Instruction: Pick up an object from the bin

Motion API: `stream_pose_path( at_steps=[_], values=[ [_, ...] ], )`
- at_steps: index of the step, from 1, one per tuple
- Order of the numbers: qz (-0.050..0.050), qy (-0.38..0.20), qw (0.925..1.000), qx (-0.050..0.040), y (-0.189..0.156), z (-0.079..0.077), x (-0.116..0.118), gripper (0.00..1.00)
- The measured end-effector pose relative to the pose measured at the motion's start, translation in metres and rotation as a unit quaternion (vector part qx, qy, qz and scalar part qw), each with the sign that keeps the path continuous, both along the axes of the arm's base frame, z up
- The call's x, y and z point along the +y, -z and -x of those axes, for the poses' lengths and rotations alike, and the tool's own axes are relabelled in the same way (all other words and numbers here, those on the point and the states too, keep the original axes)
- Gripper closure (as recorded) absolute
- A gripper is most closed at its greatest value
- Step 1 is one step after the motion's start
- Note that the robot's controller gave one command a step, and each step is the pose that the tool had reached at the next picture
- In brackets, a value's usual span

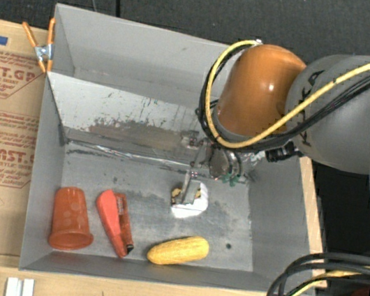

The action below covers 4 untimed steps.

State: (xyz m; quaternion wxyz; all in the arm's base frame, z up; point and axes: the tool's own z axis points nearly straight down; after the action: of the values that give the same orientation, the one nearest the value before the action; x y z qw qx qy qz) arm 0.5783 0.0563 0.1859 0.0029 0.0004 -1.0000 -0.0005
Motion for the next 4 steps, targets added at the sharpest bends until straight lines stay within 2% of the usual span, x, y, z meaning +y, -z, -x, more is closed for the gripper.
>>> stream_pose_path(
  at_steps=[1,2,3,4],
  values=[
    [0.000,0.000,1.0000,-0.0039,-0.005,-0.002,0.000,0.00],
    [0.000,-0.042,0.9991,-0.0049,0.046,-0.001,-0.026,0.00],
    [0.000,-0.079,0.9968,-0.0029,0.049,0.003,-0.071,0.00],
    [0.000,-0.158,0.9873,-0.0065,0.054,-0.005,-0.064,0.00]
  ],
)
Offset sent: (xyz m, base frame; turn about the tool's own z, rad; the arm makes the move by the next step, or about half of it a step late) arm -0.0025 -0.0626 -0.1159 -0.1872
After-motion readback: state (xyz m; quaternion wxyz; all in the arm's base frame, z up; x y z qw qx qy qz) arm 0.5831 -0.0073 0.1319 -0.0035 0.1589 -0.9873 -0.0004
